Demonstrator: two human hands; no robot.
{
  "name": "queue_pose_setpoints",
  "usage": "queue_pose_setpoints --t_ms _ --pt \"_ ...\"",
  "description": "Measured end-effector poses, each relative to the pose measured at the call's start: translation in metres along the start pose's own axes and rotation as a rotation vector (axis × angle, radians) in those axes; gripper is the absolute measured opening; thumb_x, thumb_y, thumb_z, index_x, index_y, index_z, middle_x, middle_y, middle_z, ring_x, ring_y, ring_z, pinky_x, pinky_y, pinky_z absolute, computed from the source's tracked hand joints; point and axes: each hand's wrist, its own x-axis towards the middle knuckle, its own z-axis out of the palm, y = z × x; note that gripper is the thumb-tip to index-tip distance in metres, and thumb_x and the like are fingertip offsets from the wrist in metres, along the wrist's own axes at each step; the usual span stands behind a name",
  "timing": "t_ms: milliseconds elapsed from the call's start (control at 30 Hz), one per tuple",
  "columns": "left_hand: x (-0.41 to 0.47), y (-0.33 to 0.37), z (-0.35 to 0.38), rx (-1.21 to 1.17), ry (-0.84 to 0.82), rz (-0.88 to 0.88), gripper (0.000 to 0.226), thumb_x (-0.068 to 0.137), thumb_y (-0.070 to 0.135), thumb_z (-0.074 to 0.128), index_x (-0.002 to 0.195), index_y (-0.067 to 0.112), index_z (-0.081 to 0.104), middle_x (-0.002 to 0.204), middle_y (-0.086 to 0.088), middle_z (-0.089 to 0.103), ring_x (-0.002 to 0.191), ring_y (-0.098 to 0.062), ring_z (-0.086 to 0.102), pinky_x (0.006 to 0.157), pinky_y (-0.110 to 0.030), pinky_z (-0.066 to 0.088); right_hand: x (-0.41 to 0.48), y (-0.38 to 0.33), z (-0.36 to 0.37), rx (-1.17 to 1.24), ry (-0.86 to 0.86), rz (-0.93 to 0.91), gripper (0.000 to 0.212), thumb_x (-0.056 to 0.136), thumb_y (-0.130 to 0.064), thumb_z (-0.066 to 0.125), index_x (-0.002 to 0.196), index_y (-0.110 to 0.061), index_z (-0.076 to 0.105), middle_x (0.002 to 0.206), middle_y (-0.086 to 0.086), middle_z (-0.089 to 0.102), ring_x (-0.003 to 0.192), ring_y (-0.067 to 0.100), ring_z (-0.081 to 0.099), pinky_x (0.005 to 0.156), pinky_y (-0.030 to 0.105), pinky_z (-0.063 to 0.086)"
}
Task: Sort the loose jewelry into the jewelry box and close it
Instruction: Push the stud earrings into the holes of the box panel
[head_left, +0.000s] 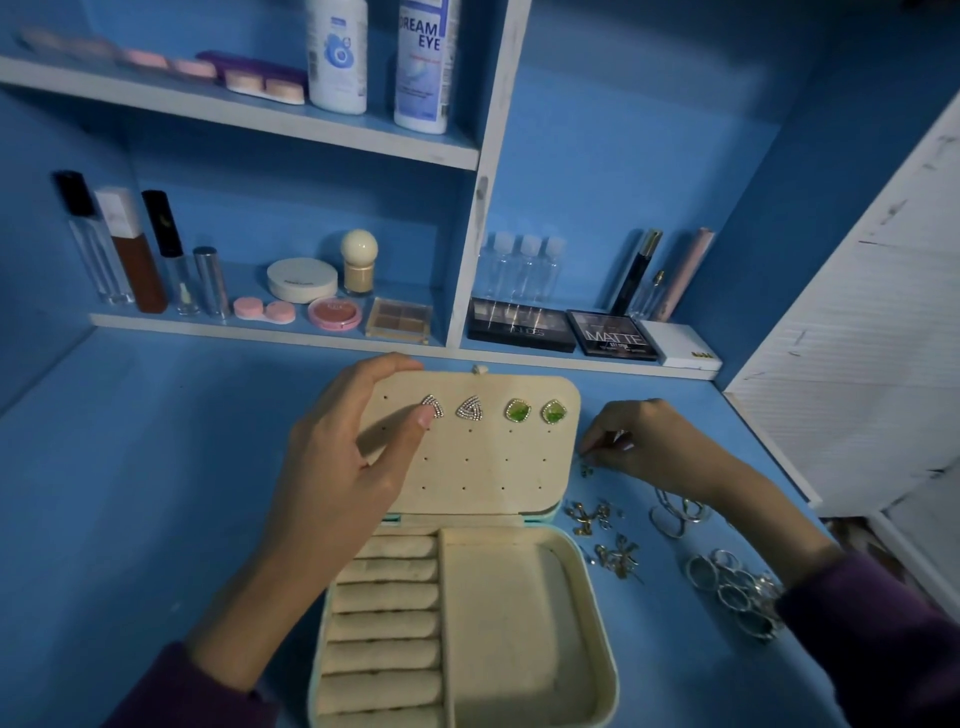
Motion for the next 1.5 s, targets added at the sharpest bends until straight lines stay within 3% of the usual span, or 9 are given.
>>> queue_pose_setpoints --t_ms 267,600,767,867,967,1167,1367,1500 --pt "0.000 0.001 0.001 0.007 0.000 0.003 0.026 0.085 0.003 0.066 0.108 0.013 0.059 0.098 0.010 0.060 0.068 0.022 0.052 0.063 0.005 0.034 0.000 0.002 0.002 0.003 0.010 -0.004 0.012 0.078 -0.004 0.072 0.081 -0.015 0.074 0.080 -0.015 0.061 0.074 0.005 0.060 0.076 0.028 0.052" --pt "0.000 -0.001 0.000 0.014 -0.008 0.010 0.026 0.086 0.003 0.065 0.110 0.010 0.060 0.098 0.009 0.060 0.071 0.022 0.051 0.064 0.006 0.034 -0.002 0.007 0.004 -0.008 0.030 -0.011 0.010 0.080 -0.001 0.066 0.079 -0.010 0.071 0.083 -0.003 0.066 0.073 0.011 0.061 0.073 0.028 0.050" --pt "0.000 -0.001 0.000 0.003 -0.019 -0.004 0.027 0.087 0.008 0.065 0.111 0.016 0.058 0.098 0.009 0.061 0.071 0.020 0.052 0.063 0.005 0.035 -0.003 0.012 0.005 -0.019 0.040 -0.045 0.012 0.078 0.000 0.068 0.077 -0.011 0.072 0.081 -0.006 0.065 0.072 0.009 0.061 0.072 0.023 0.049" --pt "0.000 -0.002 -0.001 0.018 -0.014 0.001 0.026 0.086 0.008 0.065 0.111 0.013 0.060 0.097 0.010 0.061 0.070 0.021 0.051 0.063 0.005 0.034 -0.003 0.013 0.003 -0.015 0.028 -0.026 0.012 0.080 -0.001 0.069 0.081 -0.013 0.074 0.082 -0.014 0.062 0.073 0.008 0.062 0.073 0.011 0.045" --pt "0.000 -0.002 0.000 0.005 -0.014 -0.007 0.026 0.086 0.008 0.065 0.110 0.017 0.058 0.097 0.011 0.061 0.070 0.020 0.052 0.062 0.004 0.035 -0.004 0.014 0.002 -0.004 0.034 -0.015 0.014 0.079 0.000 0.069 0.084 -0.011 0.075 0.084 -0.010 0.063 0.073 0.007 0.061 0.069 0.004 0.041" --pt "0.000 -0.003 0.000 -0.001 -0.010 -0.017 0.026 0.087 0.009 0.065 0.109 0.020 0.058 0.098 0.011 0.061 0.076 0.018 0.054 0.065 0.003 0.036 -0.005 0.014 0.003 0.017 0.049 -0.023 0.014 0.079 0.000 0.070 0.084 -0.011 0.075 0.085 -0.009 0.065 0.074 0.009 0.063 0.071 0.004 0.042" --pt "0.000 -0.003 -0.001 0.009 -0.012 -0.004 0.026 0.086 0.008 0.065 0.110 0.017 0.059 0.096 0.012 0.061 0.072 0.019 0.052 0.064 0.004 0.035 -0.005 0.014 0.003 0.063 0.060 -0.035 0.017 0.078 0.001 0.070 0.084 -0.014 0.075 0.082 -0.020 0.062 0.080 -0.004 0.061 0.072 0.005 0.044" --pt "0.000 -0.002 0.000 -0.003 -0.014 -0.001 0.026 0.086 0.007 0.065 0.110 0.016 0.058 0.096 0.011 0.060 0.072 0.019 0.053 0.063 0.004 0.035 -0.005 0.015 0.004 0.055 0.059 -0.062 0.018 0.078 0.002 0.071 0.082 -0.016 0.075 0.083 -0.017 0.063 0.081 0.004 0.062 0.070 0.007 0.045"
